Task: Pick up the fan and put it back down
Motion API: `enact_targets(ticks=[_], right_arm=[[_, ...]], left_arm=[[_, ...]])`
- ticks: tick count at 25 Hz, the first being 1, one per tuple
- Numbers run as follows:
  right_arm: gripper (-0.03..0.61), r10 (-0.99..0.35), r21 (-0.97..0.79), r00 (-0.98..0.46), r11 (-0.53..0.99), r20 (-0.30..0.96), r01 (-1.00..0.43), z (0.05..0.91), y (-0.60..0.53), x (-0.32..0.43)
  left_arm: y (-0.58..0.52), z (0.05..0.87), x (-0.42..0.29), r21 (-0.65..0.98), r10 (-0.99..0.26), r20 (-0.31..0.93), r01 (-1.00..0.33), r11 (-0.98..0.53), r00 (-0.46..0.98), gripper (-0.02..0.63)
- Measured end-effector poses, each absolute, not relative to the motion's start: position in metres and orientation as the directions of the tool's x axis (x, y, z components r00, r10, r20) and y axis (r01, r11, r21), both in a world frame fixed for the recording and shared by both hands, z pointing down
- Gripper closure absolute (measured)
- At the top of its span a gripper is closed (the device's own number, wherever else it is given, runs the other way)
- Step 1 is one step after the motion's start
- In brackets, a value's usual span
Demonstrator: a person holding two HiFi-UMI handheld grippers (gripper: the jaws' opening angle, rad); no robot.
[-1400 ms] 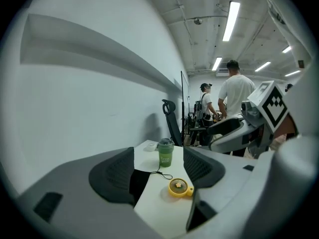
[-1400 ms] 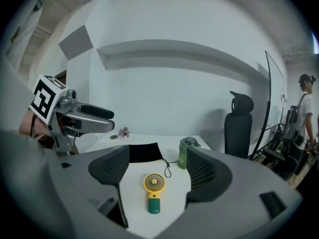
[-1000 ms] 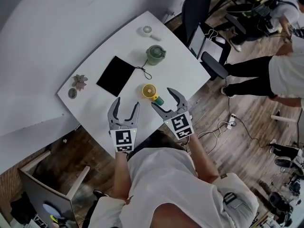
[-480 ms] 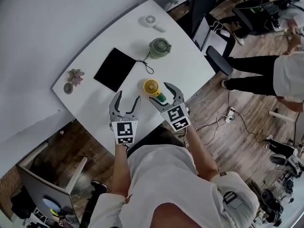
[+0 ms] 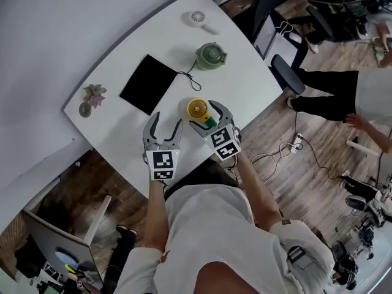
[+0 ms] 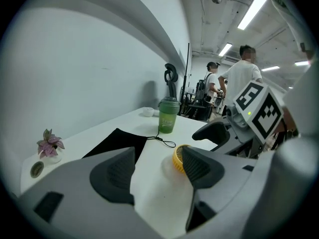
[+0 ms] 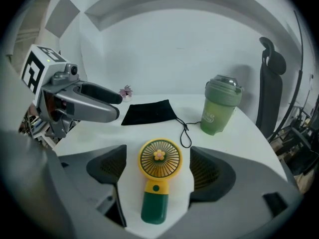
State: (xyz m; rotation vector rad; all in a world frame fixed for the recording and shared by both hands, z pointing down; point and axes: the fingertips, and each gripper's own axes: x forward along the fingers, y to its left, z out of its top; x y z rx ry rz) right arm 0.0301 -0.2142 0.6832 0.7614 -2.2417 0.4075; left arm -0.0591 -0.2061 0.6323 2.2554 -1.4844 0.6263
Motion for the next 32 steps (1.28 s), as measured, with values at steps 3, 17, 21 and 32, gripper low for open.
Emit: enact_targets(ticks=[3, 17, 21, 32], right_arm=[[0.166, -0.383, -0.072, -0.559, 0.776, 0.735, -0.627, 0.694, -0.215, 0.028], [0.158, -0.319, -0.117, -0.532, 0.766, 0.784, -0.632, 0.735, -0.220, 0.022], [0.187, -0.323, -0.121, -0.533, 0.760, 0.782, -0.638, 0.738, -0.222, 0.021], [0.190, -0.345, -0.088, -0.520, 0.763, 0.782, -0.640, 0.731, -0.220, 0.022]], left_arm=[[-0.206, 0.637, -0.059, 0.063, -0.754, 0.556, -0.922, -0.382, 0.351, 0.321], [-0.211, 0.661, -0.058, 0.078, -0.722, 0.584, -0.911, -0.405, 0.371, 0.324], [-0.213, 0.662, -0.058, 0.079, -0.719, 0.585, -0.909, -0.409, 0.375, 0.325], [-0.210, 0.657, -0.059, 0.075, -0.725, 0.573, -0.906, -0.417, 0.381, 0.328]])
